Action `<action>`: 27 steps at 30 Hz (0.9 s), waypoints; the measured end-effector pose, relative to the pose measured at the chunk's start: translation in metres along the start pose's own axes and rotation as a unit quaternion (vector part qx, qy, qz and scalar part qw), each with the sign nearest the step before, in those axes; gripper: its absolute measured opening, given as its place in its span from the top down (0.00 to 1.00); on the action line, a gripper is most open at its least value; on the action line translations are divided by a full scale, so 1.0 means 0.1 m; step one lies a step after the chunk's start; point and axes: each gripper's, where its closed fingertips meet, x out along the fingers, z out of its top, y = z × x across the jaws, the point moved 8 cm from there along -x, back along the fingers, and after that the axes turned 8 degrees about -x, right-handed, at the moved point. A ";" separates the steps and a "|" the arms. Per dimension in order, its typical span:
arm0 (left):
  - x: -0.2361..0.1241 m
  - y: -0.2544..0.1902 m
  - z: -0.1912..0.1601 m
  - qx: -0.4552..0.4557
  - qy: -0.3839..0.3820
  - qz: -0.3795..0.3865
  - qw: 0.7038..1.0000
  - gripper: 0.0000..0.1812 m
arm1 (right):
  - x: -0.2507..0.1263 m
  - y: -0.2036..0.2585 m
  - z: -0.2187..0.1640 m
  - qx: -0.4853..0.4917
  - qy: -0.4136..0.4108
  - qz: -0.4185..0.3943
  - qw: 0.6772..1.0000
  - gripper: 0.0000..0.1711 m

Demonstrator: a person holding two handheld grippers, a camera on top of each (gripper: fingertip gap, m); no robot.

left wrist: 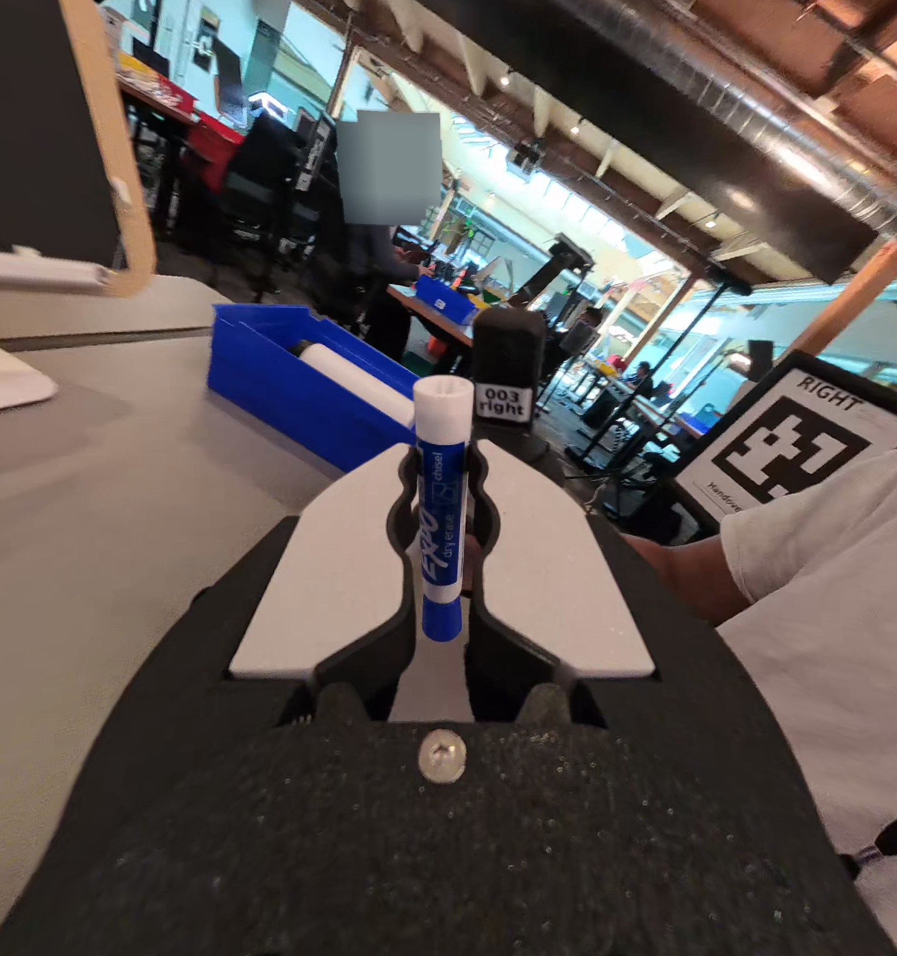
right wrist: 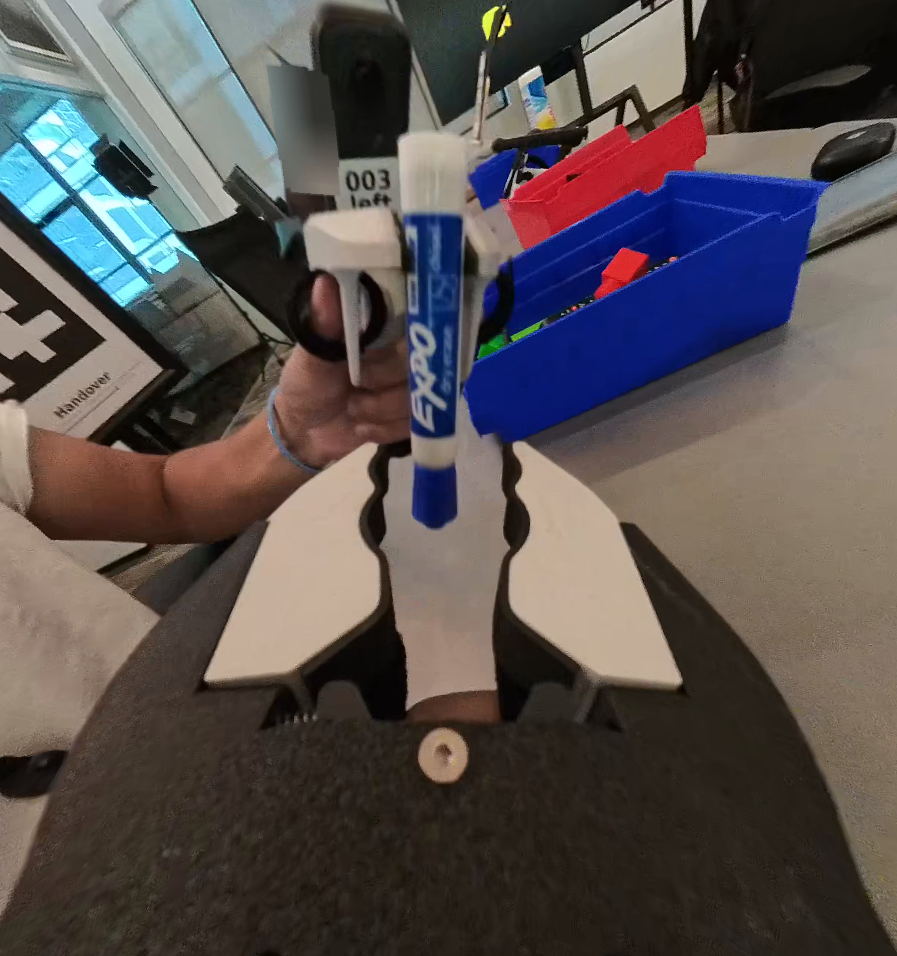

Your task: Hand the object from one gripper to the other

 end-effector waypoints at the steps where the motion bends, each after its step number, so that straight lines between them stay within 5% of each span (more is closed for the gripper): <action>1: 0.06 -0.01 -0.09 -0.003 0.000 -0.008 1.000 0.90 | 0.01 0.03 0.01 0.004 0.000 0.008 1.000 0.76; 2: 0.11 -0.02 -0.17 -0.004 -0.001 -0.015 1.000 0.90 | 0.00 0.05 -0.01 -0.004 0.008 0.009 1.000 0.87; 6: 0.17 0.02 -0.42 -0.021 -0.005 -0.006 1.000 0.89 | -0.15 0.07 -0.19 -0.052 0.056 -0.038 0.996 0.89; 9: 0.03 0.13 -0.74 -0.033 0.010 0.067 0.997 0.72 | -0.35 -0.02 -0.34 -0.111 0.094 -0.151 0.978 0.90; 11: -0.09 0.16 -1.00 -0.010 0.023 0.127 0.992 0.73 | -0.52 -0.10 -0.43 -0.195 0.139 -0.262 0.935 0.90; 15: -0.21 0.10 -1.31 -0.036 0.024 0.174 0.984 0.72 | -0.62 -0.14 -0.67 -0.405 0.236 -0.401 0.787 0.89; 19: -0.13 0.05 -1.31 -0.006 0.036 0.197 0.980 0.71 | -0.33 0.06 -0.86 -0.546 0.264 -0.379 0.698 0.89; 27: -0.09 0.03 -1.40 0.014 0.086 0.188 0.978 0.78 | 0.04 0.43 -0.97 -0.624 0.276 -0.336 0.650 0.90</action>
